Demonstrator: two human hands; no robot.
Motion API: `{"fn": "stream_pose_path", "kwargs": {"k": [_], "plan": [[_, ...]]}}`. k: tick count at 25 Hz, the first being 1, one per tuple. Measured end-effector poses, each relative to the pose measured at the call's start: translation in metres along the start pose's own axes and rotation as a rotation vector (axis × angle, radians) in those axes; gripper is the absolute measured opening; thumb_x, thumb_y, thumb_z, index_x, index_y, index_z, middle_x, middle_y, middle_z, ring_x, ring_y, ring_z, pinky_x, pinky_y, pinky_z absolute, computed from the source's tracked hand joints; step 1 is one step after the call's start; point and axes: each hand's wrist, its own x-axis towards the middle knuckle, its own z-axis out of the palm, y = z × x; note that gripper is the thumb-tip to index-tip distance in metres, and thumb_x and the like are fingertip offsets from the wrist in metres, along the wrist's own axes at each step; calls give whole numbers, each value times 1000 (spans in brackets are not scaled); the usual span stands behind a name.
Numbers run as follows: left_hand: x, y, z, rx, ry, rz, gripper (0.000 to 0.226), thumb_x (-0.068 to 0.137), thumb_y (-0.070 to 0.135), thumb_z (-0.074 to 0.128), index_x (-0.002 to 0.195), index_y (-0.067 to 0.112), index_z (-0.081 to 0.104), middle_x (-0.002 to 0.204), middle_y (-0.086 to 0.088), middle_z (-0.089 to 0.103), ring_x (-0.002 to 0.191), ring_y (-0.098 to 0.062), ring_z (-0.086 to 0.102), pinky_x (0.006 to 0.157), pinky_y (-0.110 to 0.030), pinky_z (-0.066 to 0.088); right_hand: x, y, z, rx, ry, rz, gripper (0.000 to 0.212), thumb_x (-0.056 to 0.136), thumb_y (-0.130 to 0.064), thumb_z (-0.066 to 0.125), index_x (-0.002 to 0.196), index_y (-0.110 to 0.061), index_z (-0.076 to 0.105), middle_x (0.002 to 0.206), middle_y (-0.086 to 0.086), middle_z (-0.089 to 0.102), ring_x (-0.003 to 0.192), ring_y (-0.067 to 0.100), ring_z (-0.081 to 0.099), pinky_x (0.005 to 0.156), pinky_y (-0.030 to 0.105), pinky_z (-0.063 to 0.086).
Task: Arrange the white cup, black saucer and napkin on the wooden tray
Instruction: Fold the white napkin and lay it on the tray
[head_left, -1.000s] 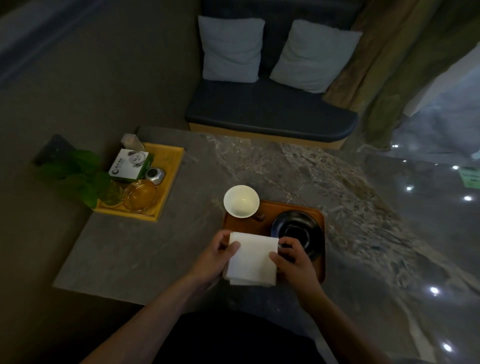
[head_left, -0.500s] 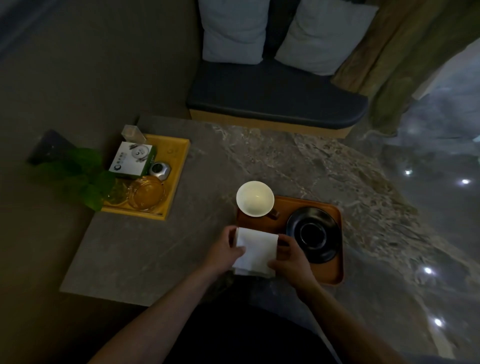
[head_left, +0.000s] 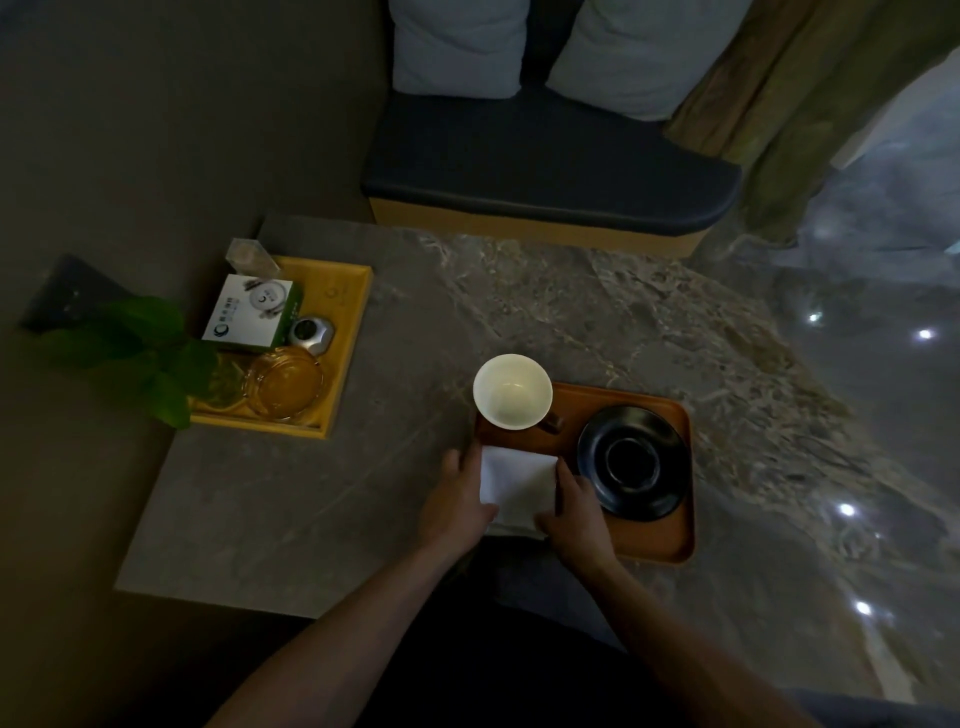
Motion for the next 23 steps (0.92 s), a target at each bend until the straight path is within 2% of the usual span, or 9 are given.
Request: {"fn": "stream_pose_path", "kwargs": {"k": [4,10,12,14,15,17,19,21,23], "plan": [[2,-5,3,144,18,37,83,85,33,70,150,23,19,145,-5,31,121,-24,53,94,-39,51,-2,4,6,-137,27,-74,82,88,-18,62,153,-19,12,150,10,31,127,25,46,93,30,46],[3,-22,7,279,86,117,83,82,49,68,147,28,21,135,-1,35,119,-21,46,85,-36,52,-4,14,5,-360,49,-175,79,92,-33,58,152,-20,9,144,8,34,121,22,49,85,31,52],[7,-30,4,286,93,188,83,79,55,67,146,31,24,140,0,32,126,-22,39,92,-36,47,-10,16,2,-441,87,-292,77,90,-37,59,151,-20,16,144,7,35,123,23,47,86,32,53],[13,-39,-3,278,29,310,85,75,62,65,146,35,27,149,3,24,137,-23,23,107,-42,37,-15,20,-5,-557,147,-465,74,86,-46,60,148,-22,27,145,8,40,129,28,45,94,41,52],[16,-43,-7,305,-17,371,86,73,67,63,146,36,29,153,4,21,141,-23,16,112,-46,31,-14,22,-9,-626,153,-519,75,84,-52,59,147,-24,30,148,9,40,135,33,40,102,49,46],[24,-49,-16,432,-81,481,89,71,72,61,146,35,32,158,0,18,145,-26,8,117,-53,23,-8,23,-15,-763,96,-534,83,81,-66,54,150,-28,26,157,9,30,146,40,17,116,60,19],[30,-52,-22,547,-90,569,87,69,71,61,144,33,37,158,-5,23,146,-31,9,116,-55,18,2,24,-20,-834,28,-505,90,80,-73,49,152,-30,17,162,6,18,148,40,-2,115,63,-6],[34,-52,-26,597,-77,613,83,68,70,61,140,32,44,157,-7,27,147,-34,11,114,-56,17,10,25,-21,-875,-17,-493,92,80,-73,49,152,-31,11,163,3,11,147,38,-12,112,63,-16],[36,-51,-27,621,-70,621,79,70,71,58,138,31,46,157,-8,29,147,-35,12,114,-57,17,14,26,-22,-870,-31,-480,93,80,-70,55,152,-32,9,163,3,10,147,38,-14,110,64,-17]]}}
